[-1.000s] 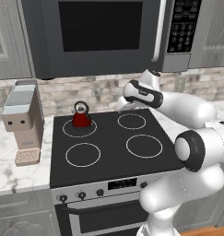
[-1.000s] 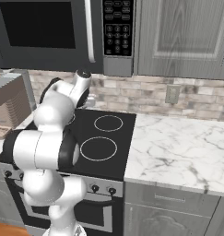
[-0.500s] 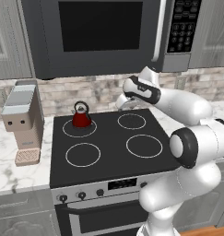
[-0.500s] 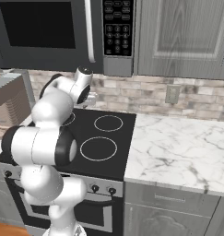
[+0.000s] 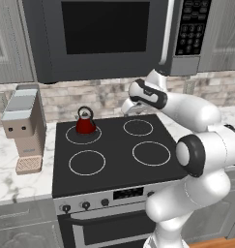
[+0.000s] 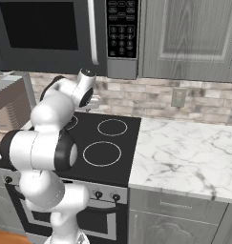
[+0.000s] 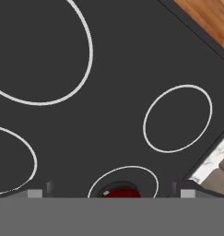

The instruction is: The kettle is done boiling. Turn off the stove, then wait for 300 timesteps before moving the kettle to the dining table.

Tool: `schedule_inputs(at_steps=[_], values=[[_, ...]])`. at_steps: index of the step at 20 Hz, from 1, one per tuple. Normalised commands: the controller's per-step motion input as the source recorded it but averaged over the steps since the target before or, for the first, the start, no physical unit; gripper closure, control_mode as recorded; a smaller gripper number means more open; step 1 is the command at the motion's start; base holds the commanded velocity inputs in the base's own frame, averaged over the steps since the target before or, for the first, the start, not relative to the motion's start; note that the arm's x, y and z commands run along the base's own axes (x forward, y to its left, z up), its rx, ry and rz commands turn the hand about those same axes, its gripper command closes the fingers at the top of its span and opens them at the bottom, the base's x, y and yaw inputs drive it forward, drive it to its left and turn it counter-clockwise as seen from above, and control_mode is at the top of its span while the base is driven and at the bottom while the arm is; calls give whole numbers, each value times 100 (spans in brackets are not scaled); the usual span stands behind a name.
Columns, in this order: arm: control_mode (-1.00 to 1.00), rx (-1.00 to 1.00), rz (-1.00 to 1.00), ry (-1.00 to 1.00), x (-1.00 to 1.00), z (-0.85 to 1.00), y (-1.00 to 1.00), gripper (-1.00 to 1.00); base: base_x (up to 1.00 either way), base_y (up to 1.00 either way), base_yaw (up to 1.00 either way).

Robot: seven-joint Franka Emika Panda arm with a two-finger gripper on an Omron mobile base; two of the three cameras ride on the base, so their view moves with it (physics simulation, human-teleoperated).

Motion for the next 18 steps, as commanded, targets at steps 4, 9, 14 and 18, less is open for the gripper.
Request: schedule_inputs(at_steps=[4, 9, 14, 18], values=[[-100, 0, 0, 0, 0, 0, 0, -100, 0, 0, 0], [-100, 0, 0, 0, 0, 0, 0, -100, 0, 0, 0], [-100, 0, 0, 0, 0, 0, 0, -100, 0, 0, 0], [-100, 0, 0, 0, 0, 0, 0, -100, 0, 0, 0]])
